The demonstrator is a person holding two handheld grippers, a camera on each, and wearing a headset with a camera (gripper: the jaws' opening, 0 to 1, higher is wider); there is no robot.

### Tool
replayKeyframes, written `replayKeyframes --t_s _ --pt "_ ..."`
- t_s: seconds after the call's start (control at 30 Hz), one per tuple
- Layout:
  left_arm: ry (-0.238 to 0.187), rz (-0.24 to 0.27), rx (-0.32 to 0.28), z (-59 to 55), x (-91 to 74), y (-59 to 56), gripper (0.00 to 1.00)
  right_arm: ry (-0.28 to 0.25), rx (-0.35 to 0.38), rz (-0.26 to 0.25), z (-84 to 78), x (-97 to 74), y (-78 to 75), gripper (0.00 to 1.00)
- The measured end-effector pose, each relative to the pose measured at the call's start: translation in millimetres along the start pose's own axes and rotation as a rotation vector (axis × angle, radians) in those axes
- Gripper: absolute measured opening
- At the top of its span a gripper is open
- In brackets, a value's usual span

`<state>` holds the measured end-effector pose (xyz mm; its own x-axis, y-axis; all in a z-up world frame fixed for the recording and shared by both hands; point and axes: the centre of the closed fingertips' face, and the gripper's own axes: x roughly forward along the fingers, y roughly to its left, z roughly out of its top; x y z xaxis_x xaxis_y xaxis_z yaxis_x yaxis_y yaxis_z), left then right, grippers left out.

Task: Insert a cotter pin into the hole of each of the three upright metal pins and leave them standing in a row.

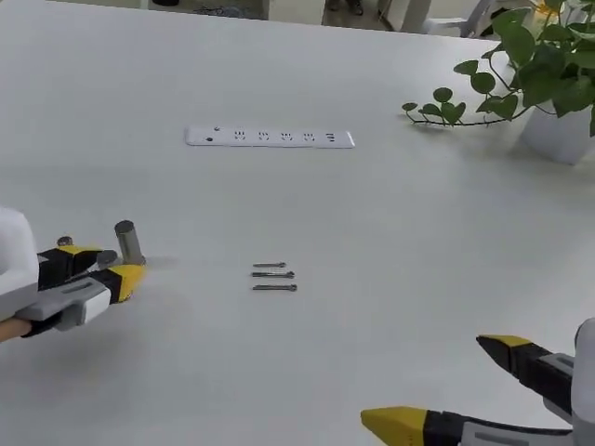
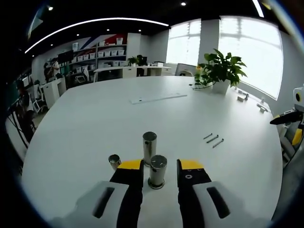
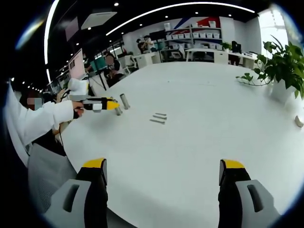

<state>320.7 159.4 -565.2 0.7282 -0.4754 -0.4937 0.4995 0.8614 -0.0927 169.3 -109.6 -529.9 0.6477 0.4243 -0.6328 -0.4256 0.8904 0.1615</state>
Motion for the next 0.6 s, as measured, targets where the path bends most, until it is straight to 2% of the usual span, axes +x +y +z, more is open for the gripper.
replayKeyframes --t_s 0.1,0.3,0.33,0.37,0.53,0.57,0.6 --pt "0.005 0.0 -0.003 -1.3 0.2 0.7 0.11 -0.001 0.003 0.0 0.1 0.1 0.3 0.96" --pt "-0.001 -0.007 -0.004 -0.7 -0.4 2.0 0.11 -0.001 0.003 -0.001 1.2 0.5 0.5 0.96" --pt "-0.003 0.003 0.049 0.5 -0.5 3.8 0.1 -0.002 0.003 0.0 1.3 0.2 0.7 0.96" --pt "0.002 -0.003 0.067 0.0 -0.4 2.2 0.1 -0.003 0.003 0.0 1.6 0.2 0.6 0.96" --pt "0.009 0.004 0.065 -1.3 -3.7 -0.2 0.1 -0.009 0.003 -0.002 2.7 -0.7 0.4 0.96" --pt "0.028 0.003 0.104 -2.6 -5.9 -3.0 0.1 -0.008 0.003 -0.001 2.8 -1.0 0.6 0.96" --pt "0.032 0.0 0.119 -2.8 -6.5 -4.2 0.09 -0.008 0.002 0.0 2.8 -1.1 0.8 0.96"
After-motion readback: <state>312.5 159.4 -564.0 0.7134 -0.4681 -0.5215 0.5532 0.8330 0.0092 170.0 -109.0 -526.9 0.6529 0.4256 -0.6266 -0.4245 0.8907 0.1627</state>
